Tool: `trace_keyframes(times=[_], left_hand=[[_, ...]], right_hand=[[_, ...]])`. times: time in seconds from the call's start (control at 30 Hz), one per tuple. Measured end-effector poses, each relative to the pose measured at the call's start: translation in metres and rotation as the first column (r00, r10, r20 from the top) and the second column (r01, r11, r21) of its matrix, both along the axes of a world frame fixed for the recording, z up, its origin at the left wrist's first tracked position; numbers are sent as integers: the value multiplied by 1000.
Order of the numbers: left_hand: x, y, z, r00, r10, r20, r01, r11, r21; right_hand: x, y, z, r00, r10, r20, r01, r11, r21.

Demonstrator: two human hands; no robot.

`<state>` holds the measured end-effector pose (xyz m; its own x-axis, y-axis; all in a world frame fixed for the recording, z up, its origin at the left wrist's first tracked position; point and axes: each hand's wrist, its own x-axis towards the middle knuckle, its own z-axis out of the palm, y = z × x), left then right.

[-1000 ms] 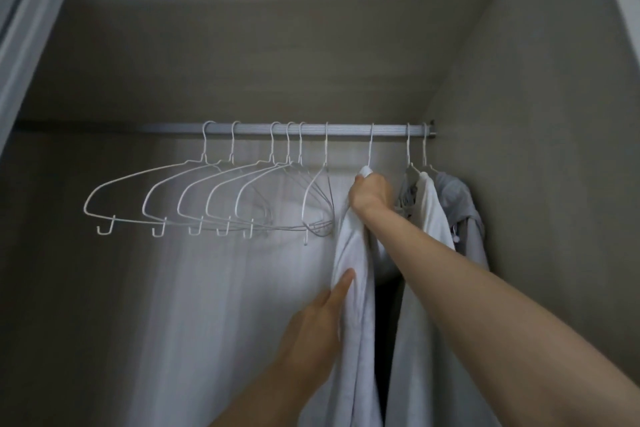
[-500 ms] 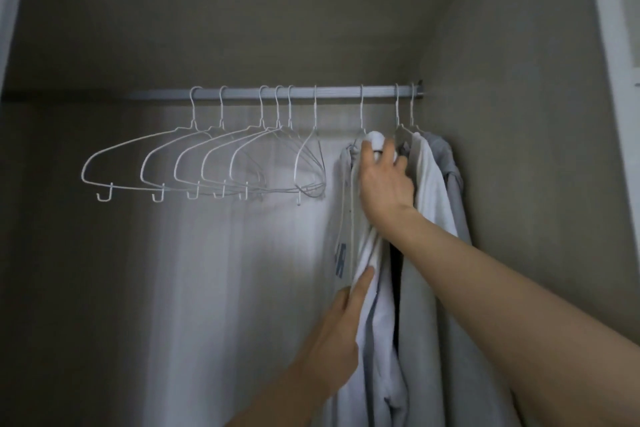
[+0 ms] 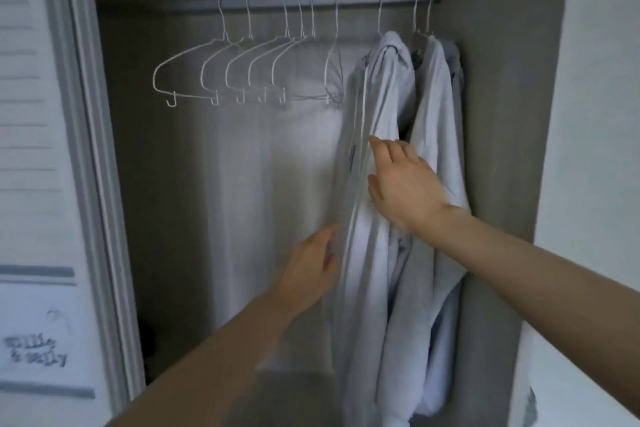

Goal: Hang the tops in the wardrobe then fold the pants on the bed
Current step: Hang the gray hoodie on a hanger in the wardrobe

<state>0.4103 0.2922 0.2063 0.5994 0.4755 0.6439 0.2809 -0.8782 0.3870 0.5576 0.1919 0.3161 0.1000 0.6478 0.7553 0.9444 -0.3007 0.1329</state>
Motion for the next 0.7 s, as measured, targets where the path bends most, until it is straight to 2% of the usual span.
trace_keyframes(times=[0.2,0.33,0.5,0.63,0.7], left_hand=[[-85,-44,-51,978,176,-113,-180,983,-31],[-149,-85,-93,966,250,-65,-256,960,-113],[-219,-128,-129,887,436,-151,-451,889,-80],[-266,-176,-155,773,594,-223,-629,765,-141],[-285,-212,-173,695,679,-234,-718,667,-199]], right_hand=[[-69,-52,-84,977,185,-108,-199,970,-139],[-122,-74,-134,924,279,-260,-340,912,-231],[-187,-88,-201,750,473,-462,-610,765,-207],[-222,-100,-246,583,592,-557,-781,598,-182],[-233,-113,-265,489,653,-578,-855,491,-169]])
